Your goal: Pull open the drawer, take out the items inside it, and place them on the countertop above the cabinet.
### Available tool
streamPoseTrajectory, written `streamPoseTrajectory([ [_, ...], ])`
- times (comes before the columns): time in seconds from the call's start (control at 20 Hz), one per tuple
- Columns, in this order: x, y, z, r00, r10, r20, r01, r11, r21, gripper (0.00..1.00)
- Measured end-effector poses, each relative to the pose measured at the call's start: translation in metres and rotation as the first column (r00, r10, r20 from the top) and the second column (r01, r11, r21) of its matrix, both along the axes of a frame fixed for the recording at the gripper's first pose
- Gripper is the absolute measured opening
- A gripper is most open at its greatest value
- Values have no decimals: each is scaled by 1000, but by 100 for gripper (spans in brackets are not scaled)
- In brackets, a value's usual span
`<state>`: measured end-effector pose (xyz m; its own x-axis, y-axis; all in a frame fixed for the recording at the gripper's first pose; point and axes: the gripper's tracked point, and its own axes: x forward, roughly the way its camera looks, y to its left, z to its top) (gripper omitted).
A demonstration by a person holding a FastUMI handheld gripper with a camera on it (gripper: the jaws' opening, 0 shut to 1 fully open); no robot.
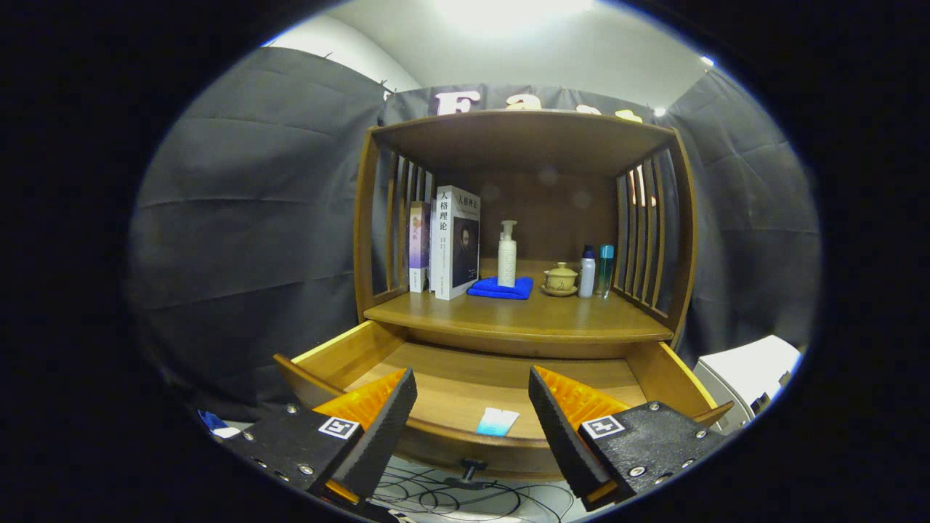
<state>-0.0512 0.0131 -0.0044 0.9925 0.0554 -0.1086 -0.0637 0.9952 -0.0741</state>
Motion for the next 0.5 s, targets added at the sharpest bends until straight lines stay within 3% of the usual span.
streamPoseTrajectory([
  [0.5, 66, -14, -18, 974, 7, -225, 11, 997, 79, 96],
])
